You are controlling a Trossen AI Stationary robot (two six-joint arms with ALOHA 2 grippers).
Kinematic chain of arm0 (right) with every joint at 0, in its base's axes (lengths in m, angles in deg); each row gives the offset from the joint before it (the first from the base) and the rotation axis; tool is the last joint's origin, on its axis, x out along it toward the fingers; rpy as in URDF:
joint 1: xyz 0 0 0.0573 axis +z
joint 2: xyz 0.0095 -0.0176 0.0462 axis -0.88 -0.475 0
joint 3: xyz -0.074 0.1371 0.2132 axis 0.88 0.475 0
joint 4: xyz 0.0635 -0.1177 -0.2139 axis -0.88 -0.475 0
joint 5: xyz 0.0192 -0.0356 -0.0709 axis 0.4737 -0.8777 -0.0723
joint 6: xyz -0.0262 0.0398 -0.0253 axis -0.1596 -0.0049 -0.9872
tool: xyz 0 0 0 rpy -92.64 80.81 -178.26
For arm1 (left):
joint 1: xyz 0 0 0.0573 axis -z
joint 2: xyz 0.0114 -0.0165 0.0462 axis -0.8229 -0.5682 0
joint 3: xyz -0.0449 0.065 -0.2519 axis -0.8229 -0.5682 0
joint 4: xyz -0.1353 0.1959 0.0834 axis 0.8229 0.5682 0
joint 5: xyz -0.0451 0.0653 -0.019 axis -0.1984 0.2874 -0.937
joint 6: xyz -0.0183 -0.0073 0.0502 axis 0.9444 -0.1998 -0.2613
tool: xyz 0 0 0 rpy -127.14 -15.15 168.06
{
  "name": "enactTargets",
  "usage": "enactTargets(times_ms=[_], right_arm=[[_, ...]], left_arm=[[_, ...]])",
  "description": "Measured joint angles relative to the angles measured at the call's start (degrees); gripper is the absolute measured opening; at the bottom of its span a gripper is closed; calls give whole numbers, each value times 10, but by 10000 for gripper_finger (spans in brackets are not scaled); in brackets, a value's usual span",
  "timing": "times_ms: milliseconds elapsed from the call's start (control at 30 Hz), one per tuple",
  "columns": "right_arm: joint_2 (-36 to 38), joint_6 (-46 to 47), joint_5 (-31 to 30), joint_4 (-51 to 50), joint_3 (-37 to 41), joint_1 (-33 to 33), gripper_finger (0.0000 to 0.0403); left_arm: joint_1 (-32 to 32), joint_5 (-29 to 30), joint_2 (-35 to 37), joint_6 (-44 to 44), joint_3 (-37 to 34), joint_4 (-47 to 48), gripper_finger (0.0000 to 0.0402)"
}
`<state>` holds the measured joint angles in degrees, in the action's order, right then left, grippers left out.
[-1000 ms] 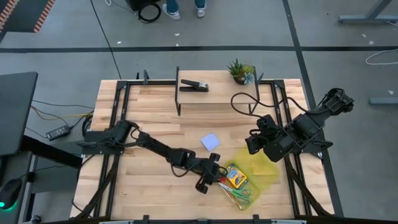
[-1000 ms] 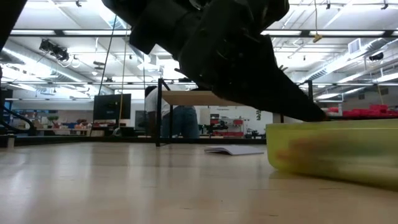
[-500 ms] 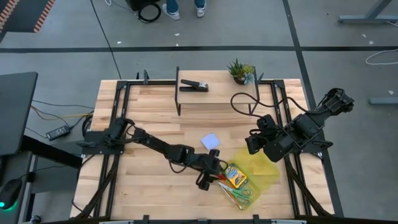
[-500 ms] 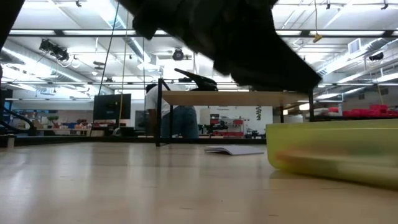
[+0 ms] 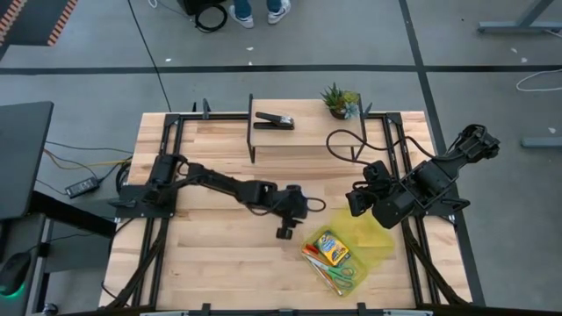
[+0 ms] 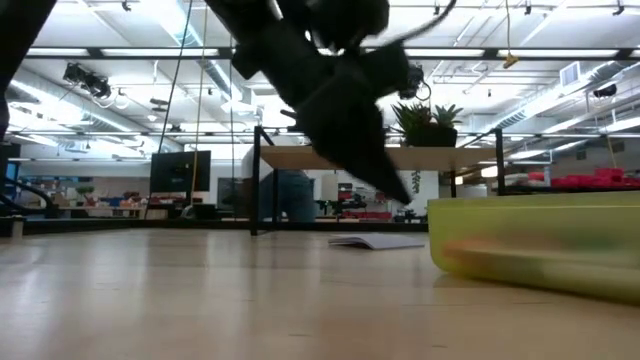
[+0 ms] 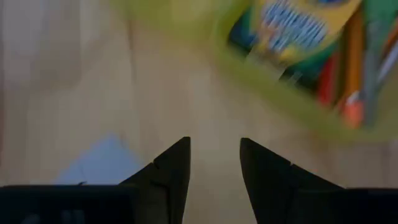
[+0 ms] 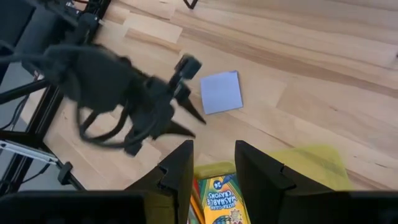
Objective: Pack school essentials
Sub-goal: Put the violet sticky note into the yellow supply box
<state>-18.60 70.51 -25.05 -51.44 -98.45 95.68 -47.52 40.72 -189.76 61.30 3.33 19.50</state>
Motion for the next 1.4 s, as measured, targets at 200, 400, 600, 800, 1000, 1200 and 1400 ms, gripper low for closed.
enactTargets(times_ms=[200, 400, 600, 800, 1000, 1200, 1400], right_arm=[[0, -3, -2, -3, 0, 0, 124], [0, -3, -8, -8, 0, 0, 124], [0, -3, -8, -12, 0, 0, 124], [0, -4, -13, -16, 0, 0, 124], [0, -4, -13, -15, 0, 0, 124], [0, -3, -13, -15, 0, 0, 124], [0, -3, -13, -15, 0, -1, 124]], left_arm=[[-31, 2, 20, -44, 0, 75, 158], [-51, 45, 25, -25, 0, 109, 169], [-59, 47, 25, 62, 0, 129, 207], [-59, 46, 25, 176, 0, 127, 250], [-59, 113, 25, 286, 0, 124, 285], [-61, 120, 25, 318, 0, 123, 318], [-61, 89, 25, 248, 0, 128, 336]])
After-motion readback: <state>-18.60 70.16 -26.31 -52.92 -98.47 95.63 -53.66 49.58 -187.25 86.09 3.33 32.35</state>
